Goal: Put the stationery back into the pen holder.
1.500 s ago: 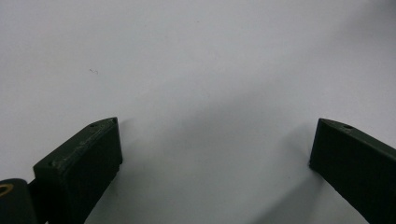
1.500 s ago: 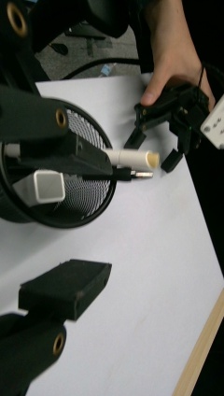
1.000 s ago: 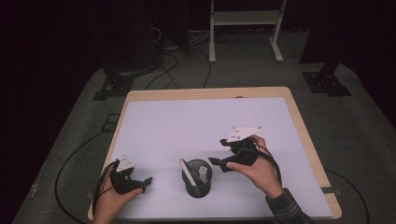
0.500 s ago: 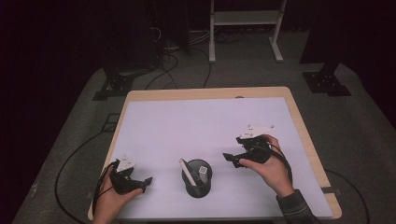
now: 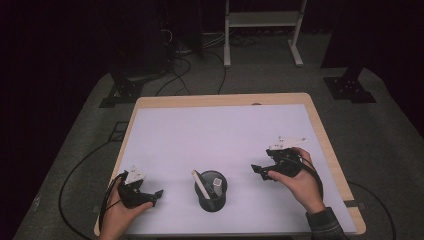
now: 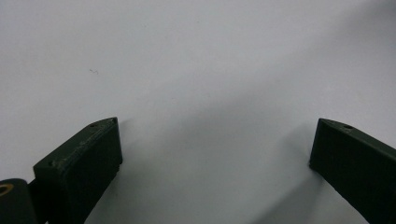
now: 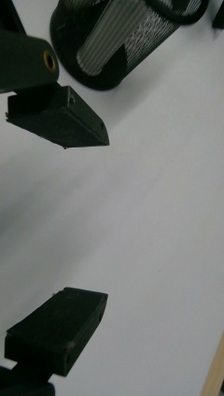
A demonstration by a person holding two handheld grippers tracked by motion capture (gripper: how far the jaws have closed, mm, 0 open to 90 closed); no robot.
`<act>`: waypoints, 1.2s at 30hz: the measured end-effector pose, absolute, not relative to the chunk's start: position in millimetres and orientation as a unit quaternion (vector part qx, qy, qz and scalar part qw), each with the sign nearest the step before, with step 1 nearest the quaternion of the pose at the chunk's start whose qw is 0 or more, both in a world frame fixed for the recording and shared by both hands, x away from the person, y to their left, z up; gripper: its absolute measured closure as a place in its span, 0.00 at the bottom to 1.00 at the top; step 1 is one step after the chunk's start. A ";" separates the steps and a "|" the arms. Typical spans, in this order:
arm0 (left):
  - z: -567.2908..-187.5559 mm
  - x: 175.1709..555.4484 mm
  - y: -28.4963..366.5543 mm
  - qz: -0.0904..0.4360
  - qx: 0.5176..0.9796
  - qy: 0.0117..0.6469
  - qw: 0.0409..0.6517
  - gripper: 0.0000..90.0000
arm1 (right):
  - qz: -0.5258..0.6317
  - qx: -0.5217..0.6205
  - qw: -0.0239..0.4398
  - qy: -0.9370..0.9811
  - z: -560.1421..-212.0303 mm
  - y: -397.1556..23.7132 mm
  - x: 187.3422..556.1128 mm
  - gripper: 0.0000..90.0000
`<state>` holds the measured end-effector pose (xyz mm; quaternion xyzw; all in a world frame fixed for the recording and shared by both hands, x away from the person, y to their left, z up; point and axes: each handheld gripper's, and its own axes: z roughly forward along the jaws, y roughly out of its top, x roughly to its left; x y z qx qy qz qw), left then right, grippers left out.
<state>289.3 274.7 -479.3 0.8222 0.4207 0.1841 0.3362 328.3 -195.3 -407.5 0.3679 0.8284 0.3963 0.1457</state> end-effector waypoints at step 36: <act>-479.4 289.2 274.5 0.184 0.822 0.421 0.337 0.02 | 0.338 0.417 0.147 0.831 -464.9 -253.5 308.6 0.22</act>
